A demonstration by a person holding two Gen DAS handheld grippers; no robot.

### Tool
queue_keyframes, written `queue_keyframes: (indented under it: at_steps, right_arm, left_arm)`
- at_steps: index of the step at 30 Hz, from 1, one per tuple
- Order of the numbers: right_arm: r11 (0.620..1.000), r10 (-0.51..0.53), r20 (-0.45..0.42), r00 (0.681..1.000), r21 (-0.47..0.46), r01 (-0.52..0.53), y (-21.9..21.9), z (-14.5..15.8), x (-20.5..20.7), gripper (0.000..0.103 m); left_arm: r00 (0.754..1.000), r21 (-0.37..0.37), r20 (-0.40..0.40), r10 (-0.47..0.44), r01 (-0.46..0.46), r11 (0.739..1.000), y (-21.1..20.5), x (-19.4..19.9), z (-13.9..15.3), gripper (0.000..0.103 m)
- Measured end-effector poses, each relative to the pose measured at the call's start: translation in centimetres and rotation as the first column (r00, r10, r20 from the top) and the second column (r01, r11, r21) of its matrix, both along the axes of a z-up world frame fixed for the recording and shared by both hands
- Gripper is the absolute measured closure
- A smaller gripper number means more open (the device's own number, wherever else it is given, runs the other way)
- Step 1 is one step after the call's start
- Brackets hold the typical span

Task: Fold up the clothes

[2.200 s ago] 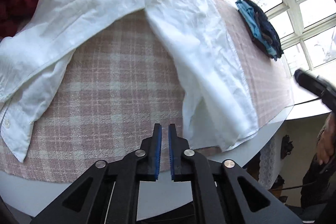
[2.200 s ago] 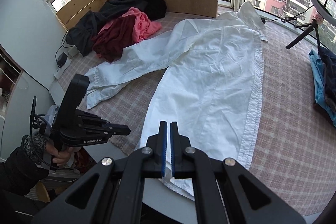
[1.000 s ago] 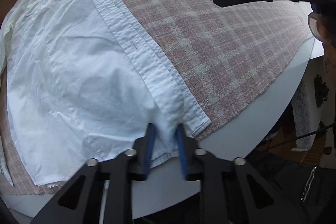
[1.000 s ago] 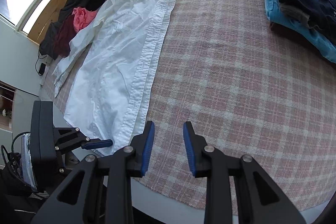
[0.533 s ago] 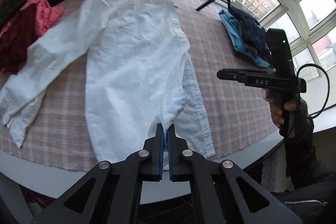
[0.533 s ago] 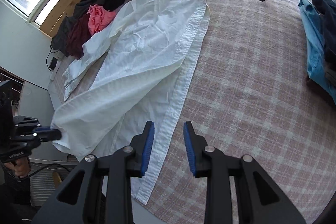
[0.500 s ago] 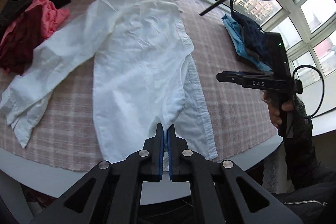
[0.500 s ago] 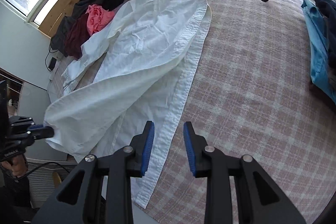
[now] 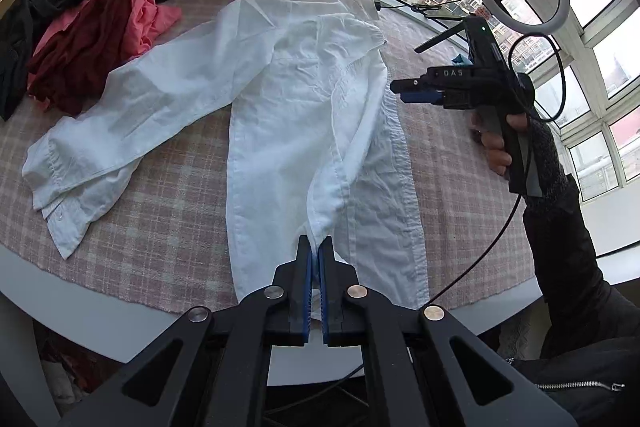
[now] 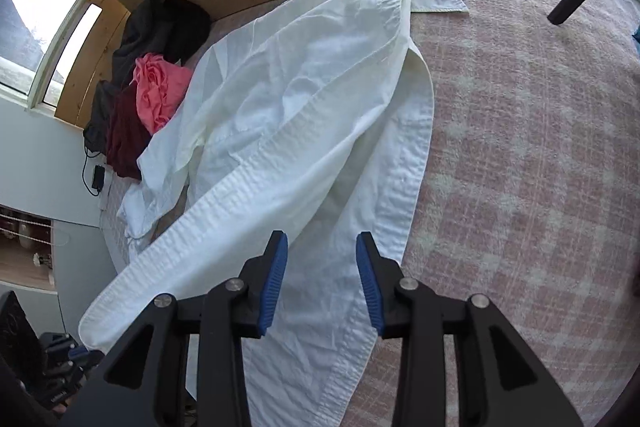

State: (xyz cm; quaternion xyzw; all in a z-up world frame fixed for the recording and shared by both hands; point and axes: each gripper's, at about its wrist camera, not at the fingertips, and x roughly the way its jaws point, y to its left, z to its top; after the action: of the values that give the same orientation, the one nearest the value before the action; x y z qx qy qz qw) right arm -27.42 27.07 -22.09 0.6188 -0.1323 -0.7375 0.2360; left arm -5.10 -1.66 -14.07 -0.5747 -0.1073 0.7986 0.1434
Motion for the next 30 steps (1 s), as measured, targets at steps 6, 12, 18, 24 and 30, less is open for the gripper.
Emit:
queue_keyframes:
  at_steps: [6, 12, 18, 24, 30]
  right_arm:
    - [0.996, -0.087, 0.084, 0.993, 0.031, 0.084, -0.7, -1.1, -4.6, 0.063]
    - [0.988, -0.157, 0.156, 0.975, 0.022, 0.155, -0.1, -2.0, -7.5, 0.063]
    - [0.986, -0.160, 0.199, 0.967, 0.084, 0.146, -0.6, -3.3, -8.8, 0.062]
    - [0.978, -0.206, 0.232, 0.951, 0.020, 0.207, 0.3, -4.7, -8.3, 0.069]
    - [0.981, -0.186, 0.191, 0.964, -0.018, 0.193, 0.2, -4.6, -8.6, 0.101]
  left_arm:
    - [0.999, 0.029, -0.004, -0.039, 0.040, 0.999, 1.1, 0.3, -0.1, 0.100]
    - [0.992, 0.049, -0.009, -0.126, 0.127, 0.991, 4.0, 1.5, -0.2, 0.100]
    - [0.984, 0.041, -0.007, -0.178, 0.178, 0.983, 5.9, 2.0, -1.0, 0.100]
    - [0.988, 0.053, 0.004, -0.152, 0.151, 0.987, 5.1, 1.7, -1.3, 0.100]
    - [0.977, 0.088, -0.003, -0.215, 0.214, 0.973, 7.0, 2.3, -0.7, 0.100]
